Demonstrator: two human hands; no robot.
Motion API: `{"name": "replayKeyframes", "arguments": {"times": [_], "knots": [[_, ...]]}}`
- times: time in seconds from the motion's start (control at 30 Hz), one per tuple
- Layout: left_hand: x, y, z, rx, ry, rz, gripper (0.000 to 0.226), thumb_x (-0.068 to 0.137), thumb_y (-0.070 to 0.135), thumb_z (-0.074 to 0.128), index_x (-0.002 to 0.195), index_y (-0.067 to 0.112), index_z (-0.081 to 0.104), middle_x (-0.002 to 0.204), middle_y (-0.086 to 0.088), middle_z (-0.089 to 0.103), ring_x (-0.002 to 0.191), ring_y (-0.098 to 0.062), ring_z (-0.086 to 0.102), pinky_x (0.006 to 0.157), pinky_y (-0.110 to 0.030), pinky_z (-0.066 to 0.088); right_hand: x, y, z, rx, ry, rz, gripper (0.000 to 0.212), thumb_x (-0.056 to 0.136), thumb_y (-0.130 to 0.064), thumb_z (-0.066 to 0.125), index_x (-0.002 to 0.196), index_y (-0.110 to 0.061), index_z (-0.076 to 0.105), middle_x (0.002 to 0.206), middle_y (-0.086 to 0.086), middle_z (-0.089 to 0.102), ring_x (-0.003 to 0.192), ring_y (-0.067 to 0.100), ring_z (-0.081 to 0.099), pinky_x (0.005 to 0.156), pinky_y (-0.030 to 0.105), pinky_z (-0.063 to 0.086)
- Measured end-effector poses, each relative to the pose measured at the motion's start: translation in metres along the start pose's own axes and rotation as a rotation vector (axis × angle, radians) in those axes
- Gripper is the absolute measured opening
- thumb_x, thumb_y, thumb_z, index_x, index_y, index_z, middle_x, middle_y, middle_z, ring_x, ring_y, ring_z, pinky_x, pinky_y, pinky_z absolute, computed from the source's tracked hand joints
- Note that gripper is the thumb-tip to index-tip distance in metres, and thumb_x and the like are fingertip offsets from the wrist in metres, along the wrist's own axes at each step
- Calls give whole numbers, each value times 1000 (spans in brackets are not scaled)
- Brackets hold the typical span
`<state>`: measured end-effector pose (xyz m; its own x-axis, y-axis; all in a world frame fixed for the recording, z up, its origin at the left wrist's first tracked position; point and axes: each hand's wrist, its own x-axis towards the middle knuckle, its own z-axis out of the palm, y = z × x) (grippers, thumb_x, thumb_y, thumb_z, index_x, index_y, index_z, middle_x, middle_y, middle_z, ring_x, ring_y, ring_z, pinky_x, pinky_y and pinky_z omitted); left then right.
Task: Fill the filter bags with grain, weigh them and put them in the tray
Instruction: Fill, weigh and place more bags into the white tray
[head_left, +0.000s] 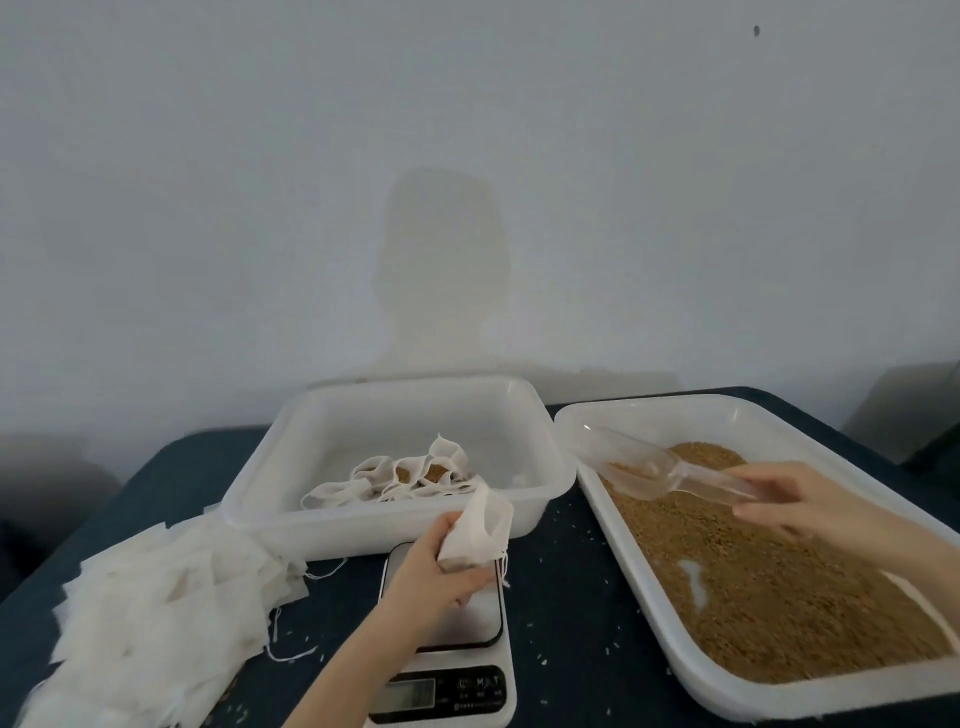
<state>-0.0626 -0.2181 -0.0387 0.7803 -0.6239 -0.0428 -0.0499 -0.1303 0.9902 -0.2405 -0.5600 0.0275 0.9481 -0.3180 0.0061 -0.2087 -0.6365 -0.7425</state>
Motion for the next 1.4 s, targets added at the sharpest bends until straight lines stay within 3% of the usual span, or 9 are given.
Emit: {"name": "replayKeyframes", "arguments": {"times": [0.17,0.3,0.43,0.53,0.67,0.83,1.0,1.13,1.4], "knots": [[-2,5,-5,6,-17,-11,48,83,3,69,122,22,50,107,-6,56,75,-10,51,59,-19,44,-6,-33,7,-31,-139,-81,39,71,-36,69,108,-47,69,82,13,69,52,14,51,46,20,41],[-4,3,-8,25,-23,-16,46,84,5,68,124,18,50,108,-9,57,73,-10,51,59,-21,44,-7,-49,12,-99,-251,-149,42,68,-60,66,109,-61,60,99,-9,72,77,8,65,66,20,49],[-5,1,-10,16,-28,-13,44,85,8,69,121,24,51,113,-11,56,72,-10,51,57,-20,45,-5,-60,19,-132,-310,-180,40,69,-59,71,107,-62,61,100,-15,72,85,3,65,74,12,49],[-5,1,-11,51,-25,4,41,84,15,70,114,34,50,112,-4,54,69,-8,50,57,-18,46,-2,-59,22,-154,-315,-190,48,60,-76,67,106,-60,63,98,1,73,84,24,65,79,31,54],[-5,-1,-13,111,-46,15,42,83,24,71,113,43,50,115,5,51,85,-12,54,59,-17,45,1,-68,27,-189,-315,-180,37,78,-38,73,106,-59,63,105,-26,68,87,13,66,79,29,53],[-6,2,-13,100,-75,63,47,75,34,74,113,50,51,109,23,58,76,-4,61,58,-17,45,7,-86,31,-237,-307,-158,42,81,-25,74,103,-59,64,101,-18,71,91,6,66,88,31,53],[-5,2,-14,139,-31,122,46,80,25,76,108,50,50,103,28,60,82,2,65,61,-13,48,22,-109,33,-334,-294,-143,35,80,-22,75,104,-47,70,95,-15,72,83,8,66,83,29,54],[-1,-7,-15,205,-5,100,52,77,32,77,121,38,51,115,17,58,108,-8,56,88,-26,51,35,-131,33,-451,-271,-157,29,75,-25,74,82,-53,69,73,-10,71,57,8,51,58,28,42],[0,-14,-3,157,71,102,31,80,33,74,99,44,53,96,34,59,94,14,54,64,-2,42,39,-199,36,-941,-129,-248,30,66,-25,62,84,-48,67,55,-22,60,43,-3,48,43,16,32]]}}
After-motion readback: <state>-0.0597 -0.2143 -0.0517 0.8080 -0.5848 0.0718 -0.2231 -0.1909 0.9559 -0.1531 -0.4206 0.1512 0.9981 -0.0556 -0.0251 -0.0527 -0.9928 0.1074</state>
